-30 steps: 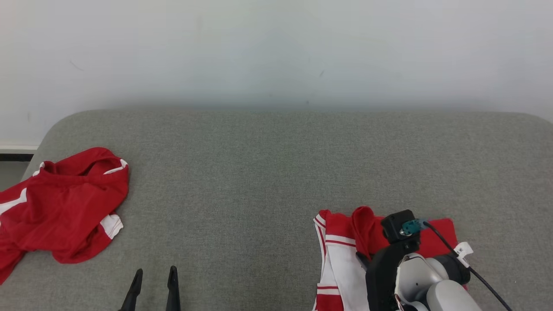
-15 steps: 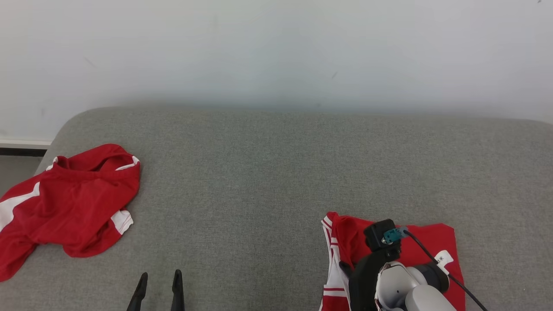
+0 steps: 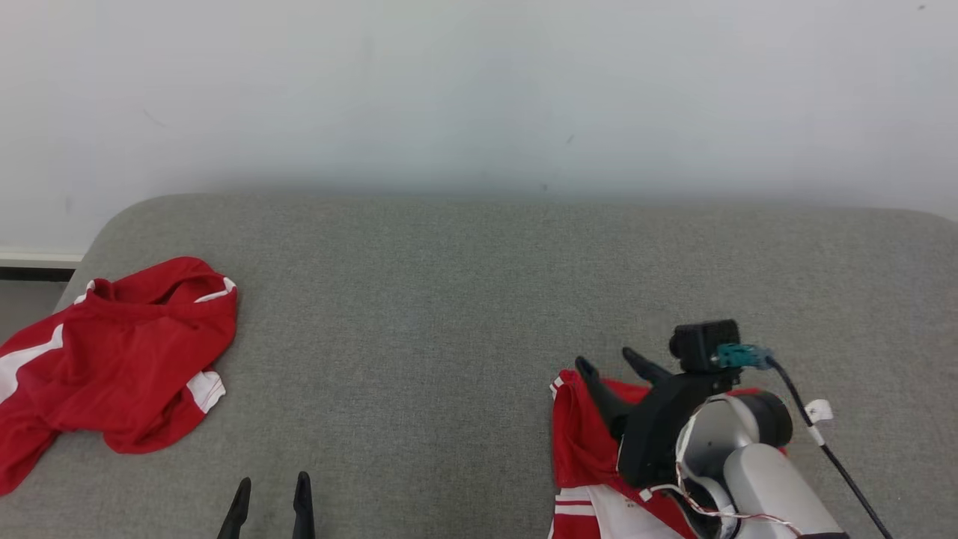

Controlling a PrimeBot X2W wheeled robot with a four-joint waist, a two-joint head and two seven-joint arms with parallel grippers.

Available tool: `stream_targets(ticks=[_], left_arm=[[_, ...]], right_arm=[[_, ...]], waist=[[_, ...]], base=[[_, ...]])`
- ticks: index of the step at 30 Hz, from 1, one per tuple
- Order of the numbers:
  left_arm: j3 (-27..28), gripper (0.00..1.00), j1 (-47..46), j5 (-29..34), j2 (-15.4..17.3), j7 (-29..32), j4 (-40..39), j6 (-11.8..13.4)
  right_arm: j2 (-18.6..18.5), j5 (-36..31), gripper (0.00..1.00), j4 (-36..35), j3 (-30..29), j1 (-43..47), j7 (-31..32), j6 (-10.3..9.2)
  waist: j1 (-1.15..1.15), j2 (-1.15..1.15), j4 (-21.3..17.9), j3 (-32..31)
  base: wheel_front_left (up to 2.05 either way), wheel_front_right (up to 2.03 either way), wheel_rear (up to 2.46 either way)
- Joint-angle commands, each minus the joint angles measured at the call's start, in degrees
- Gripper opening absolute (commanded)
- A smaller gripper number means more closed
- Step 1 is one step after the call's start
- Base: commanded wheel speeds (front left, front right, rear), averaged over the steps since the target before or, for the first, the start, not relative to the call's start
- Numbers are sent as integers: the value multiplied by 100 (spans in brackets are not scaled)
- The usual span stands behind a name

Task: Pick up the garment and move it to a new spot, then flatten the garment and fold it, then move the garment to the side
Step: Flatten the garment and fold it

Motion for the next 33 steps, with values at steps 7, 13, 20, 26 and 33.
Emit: stream_targets(ticks=[7,13,20,26,33], left_arm=[[34,100,23,-40,-7,-16,-21,10],[67,100,38,-63,-8,-16,-62,21],[84,100,2,-90,-8,-16,-115,42],[87,100,-29,-85,-8,-16,-119,29],[28,100,-58,-108,-8,-16,-59,10]], right_arm=[[-220,-439,100,-250,-817,263,-112,-15],[-328,-769,100,-154,-1424,711,-64,-15],[-348,-1160,0,175,-1445,951,-117,-15],[-253,-1100,0,469,-1148,891,-126,-15],[-219,-1059,0,864,-612,762,-116,-15]], waist=[[0,0,-111,-30],[0,0,-204,-56],[0,0,-311,-43],[0,0,-337,-16],[0,0,-284,7]], base=[[0,0,0],[0,0,0],[0,0,0],[0,0,0],[0,0,0]])
